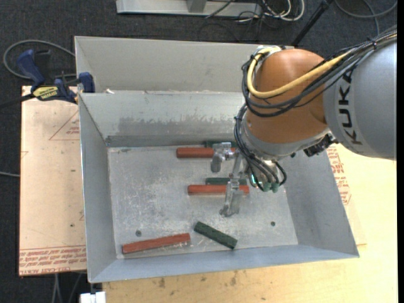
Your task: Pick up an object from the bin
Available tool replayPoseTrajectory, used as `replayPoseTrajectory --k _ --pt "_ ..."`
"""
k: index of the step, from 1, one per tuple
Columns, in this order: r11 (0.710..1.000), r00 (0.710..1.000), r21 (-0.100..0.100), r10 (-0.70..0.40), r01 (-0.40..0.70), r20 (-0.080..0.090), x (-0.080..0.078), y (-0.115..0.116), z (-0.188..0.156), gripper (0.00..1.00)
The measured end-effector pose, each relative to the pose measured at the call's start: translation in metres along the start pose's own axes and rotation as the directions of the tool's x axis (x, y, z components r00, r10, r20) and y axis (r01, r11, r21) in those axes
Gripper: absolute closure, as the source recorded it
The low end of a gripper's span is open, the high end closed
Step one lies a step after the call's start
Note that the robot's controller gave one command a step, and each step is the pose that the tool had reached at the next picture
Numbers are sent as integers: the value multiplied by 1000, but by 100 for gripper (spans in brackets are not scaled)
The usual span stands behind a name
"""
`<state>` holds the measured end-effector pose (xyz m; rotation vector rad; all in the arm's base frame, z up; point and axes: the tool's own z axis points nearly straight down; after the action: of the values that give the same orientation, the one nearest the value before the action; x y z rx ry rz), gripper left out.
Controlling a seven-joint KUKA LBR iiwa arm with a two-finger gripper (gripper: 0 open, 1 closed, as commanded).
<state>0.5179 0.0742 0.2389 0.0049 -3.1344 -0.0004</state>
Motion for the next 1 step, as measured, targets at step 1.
replayPoseTrajectory --k 1 --pt "999 999 -1 -46 46 1 1 -22 172 0"
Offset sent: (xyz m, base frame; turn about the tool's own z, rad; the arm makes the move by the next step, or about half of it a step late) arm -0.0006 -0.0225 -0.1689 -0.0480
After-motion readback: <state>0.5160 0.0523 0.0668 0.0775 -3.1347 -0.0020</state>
